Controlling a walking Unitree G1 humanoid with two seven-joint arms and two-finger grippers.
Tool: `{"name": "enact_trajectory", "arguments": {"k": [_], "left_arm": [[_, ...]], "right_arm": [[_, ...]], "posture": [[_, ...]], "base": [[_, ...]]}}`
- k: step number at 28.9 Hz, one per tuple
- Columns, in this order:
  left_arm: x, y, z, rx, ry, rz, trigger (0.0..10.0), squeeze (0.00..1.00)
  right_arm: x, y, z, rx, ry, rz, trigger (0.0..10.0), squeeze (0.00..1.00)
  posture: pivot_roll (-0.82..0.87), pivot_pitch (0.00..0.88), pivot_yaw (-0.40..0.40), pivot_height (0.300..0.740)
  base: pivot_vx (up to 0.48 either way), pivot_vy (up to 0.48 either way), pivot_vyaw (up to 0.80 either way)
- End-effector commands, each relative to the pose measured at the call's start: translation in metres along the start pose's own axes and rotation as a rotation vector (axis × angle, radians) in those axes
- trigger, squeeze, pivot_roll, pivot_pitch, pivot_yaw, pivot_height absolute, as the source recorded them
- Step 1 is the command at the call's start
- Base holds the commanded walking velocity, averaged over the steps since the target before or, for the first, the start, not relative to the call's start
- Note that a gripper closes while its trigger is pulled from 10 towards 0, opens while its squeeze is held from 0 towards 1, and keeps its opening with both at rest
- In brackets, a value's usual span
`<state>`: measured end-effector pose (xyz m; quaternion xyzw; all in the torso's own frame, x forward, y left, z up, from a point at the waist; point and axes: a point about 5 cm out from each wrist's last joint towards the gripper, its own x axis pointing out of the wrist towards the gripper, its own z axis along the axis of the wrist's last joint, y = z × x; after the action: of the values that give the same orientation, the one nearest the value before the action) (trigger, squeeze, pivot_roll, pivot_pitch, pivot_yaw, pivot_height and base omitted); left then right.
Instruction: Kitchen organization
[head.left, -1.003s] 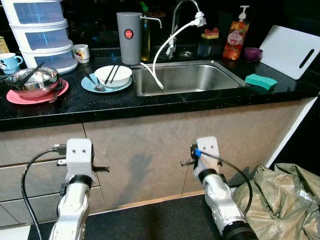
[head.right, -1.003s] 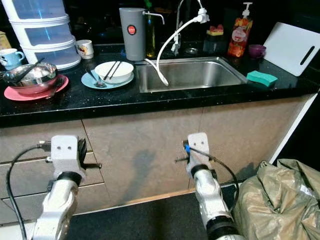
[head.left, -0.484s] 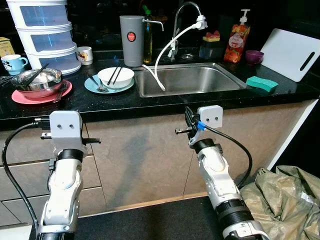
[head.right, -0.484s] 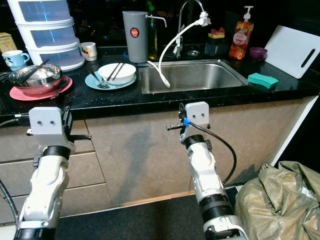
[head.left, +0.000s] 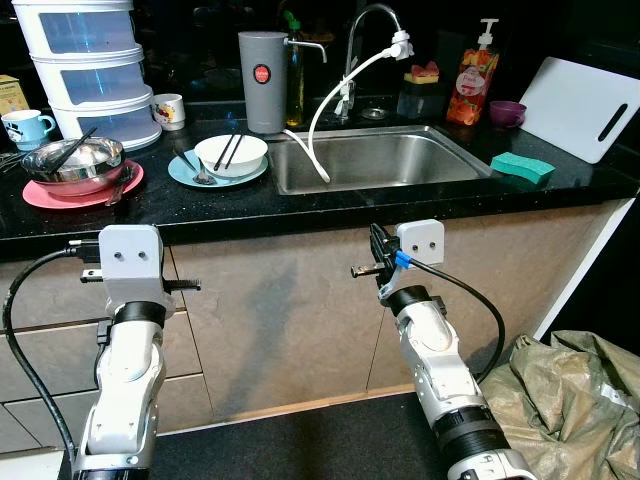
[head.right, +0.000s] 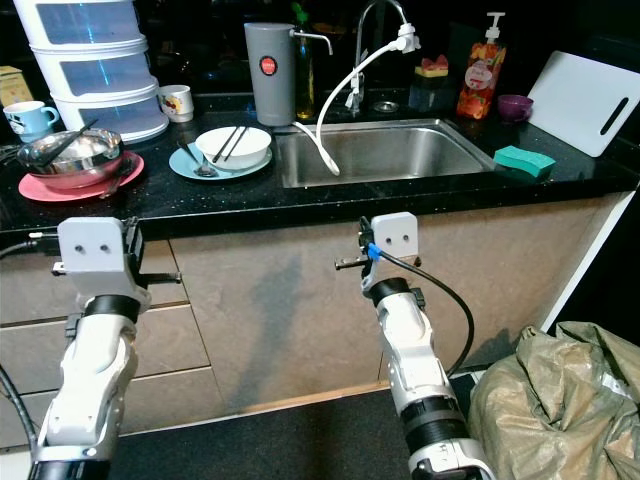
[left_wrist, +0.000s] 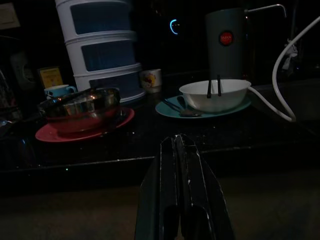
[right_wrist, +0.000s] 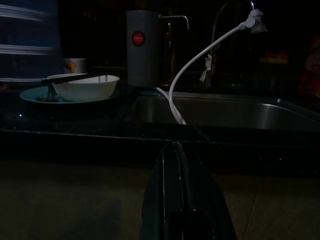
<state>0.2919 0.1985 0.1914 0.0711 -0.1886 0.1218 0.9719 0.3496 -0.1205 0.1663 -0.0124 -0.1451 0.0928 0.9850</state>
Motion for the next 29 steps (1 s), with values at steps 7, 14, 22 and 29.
{"name": "enact_trajectory", "arguments": {"k": [7, 14, 22, 29], "left_arm": [[-0.003, -0.002, -0.005, 0.010, 0.034, -0.006, 10.0, 0.00], [-0.012, -0.007, -0.019, 0.006, 0.103, -0.024, 10.0, 0.00], [-0.029, -0.010, -0.028, 0.003, 0.153, -0.039, 10.0, 0.00], [-0.045, -0.008, -0.031, 0.003, 0.192, -0.042, 10.0, 0.00]], "right_arm": [[-0.004, 0.001, -0.008, -0.012, 0.048, 0.016, 10.0, 0.00], [-0.010, 0.001, -0.027, -0.072, 0.178, 0.033, 10.0, 0.00], [-0.030, -0.001, -0.041, -0.075, 0.246, 0.046, 10.0, 0.00], [-0.048, -0.003, -0.051, -0.086, 0.306, 0.049, 10.0, 0.00]], "posture": [[0.02, 0.000, -0.042, 0.740], [0.01, 0.006, -0.037, 0.740], [0.00, 0.066, -0.044, 0.740], [0.00, 0.107, -0.051, 0.740]], "base": [[0.000, 0.000, 0.00], [0.000, 0.000, 0.00], [0.000, 0.000, 0.00], [0.000, 0.000, 0.00]]}}
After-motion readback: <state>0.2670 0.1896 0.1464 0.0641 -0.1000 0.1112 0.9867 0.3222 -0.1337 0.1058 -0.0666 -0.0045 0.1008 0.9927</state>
